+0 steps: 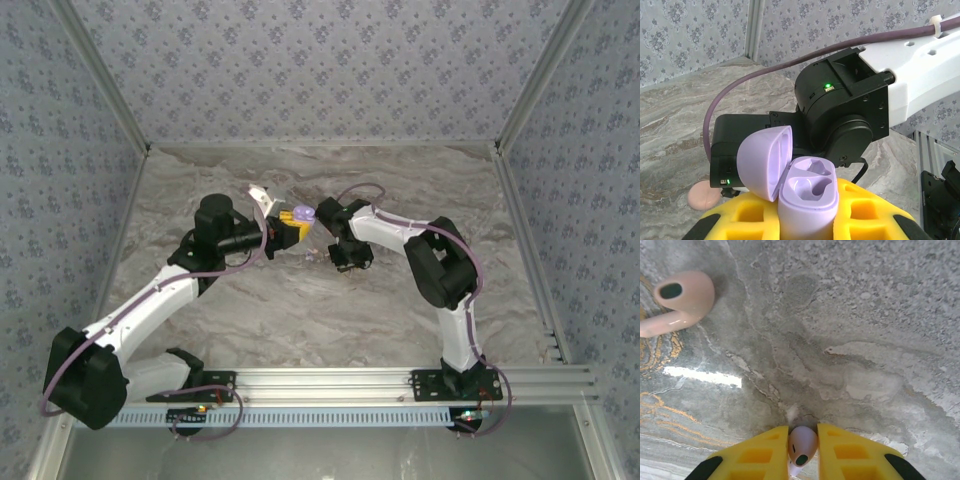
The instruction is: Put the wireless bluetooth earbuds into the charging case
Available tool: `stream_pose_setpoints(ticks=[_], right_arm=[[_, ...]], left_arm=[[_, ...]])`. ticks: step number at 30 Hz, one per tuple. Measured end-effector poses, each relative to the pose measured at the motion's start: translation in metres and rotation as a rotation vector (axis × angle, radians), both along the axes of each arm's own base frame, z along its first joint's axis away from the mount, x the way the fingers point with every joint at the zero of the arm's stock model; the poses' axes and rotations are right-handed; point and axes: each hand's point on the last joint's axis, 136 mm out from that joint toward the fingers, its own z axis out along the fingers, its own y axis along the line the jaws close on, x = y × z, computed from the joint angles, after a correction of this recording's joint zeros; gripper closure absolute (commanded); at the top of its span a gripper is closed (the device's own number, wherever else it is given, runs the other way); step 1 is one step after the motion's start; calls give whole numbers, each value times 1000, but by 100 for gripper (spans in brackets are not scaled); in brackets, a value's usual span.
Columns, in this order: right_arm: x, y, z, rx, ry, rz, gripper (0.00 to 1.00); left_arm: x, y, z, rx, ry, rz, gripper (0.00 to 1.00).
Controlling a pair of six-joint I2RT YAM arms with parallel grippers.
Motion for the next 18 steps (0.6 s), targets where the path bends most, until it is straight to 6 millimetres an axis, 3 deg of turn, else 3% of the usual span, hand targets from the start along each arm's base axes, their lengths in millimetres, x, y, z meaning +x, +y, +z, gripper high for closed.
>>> stream_pose_setpoints(ticks=[18], right_arm=[[0, -2, 1, 91, -11, 125, 85]], left_arm=[[8, 5, -9, 26, 17, 61, 99]])
